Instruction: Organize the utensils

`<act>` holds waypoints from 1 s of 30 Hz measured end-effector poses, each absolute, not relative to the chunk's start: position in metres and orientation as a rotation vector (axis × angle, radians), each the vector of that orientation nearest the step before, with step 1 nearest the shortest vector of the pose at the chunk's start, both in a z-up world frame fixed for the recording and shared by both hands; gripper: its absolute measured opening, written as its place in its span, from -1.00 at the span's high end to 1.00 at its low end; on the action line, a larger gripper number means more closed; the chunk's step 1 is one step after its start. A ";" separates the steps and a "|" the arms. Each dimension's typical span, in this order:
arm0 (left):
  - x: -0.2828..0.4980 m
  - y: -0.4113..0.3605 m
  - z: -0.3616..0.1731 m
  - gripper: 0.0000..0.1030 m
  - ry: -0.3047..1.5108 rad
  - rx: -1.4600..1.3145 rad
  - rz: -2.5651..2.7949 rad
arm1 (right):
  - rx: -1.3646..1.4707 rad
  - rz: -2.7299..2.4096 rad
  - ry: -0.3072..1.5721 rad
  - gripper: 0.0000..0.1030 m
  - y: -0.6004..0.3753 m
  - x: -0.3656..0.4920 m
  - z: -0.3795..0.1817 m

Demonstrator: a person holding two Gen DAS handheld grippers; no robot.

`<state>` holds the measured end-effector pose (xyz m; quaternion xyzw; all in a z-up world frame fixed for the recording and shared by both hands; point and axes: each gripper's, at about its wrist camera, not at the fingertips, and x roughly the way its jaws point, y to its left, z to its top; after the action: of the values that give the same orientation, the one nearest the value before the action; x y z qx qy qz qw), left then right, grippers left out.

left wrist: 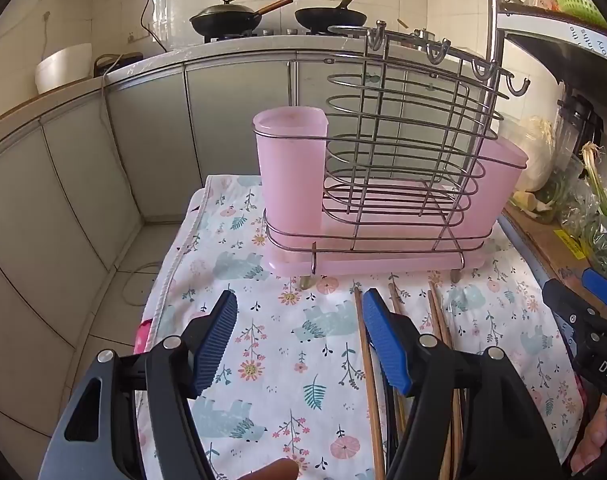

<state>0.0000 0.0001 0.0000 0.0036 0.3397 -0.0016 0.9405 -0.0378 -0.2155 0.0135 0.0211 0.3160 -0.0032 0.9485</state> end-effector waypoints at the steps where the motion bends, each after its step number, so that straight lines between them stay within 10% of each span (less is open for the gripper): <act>1: 0.000 0.000 0.000 -0.26 0.690 0.013 -0.002 | 0.040 -0.008 0.640 -0.64 -0.215 -0.038 0.014; 30: -0.004 0.003 0.008 -0.26 0.678 0.002 -0.009 | 0.032 -0.011 0.620 -0.64 -0.216 -0.042 0.020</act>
<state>-0.0038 0.0028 0.0083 0.0009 0.3324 -0.0046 0.9431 -0.0425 -0.2159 0.0204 0.0158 0.3051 -0.0054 0.9522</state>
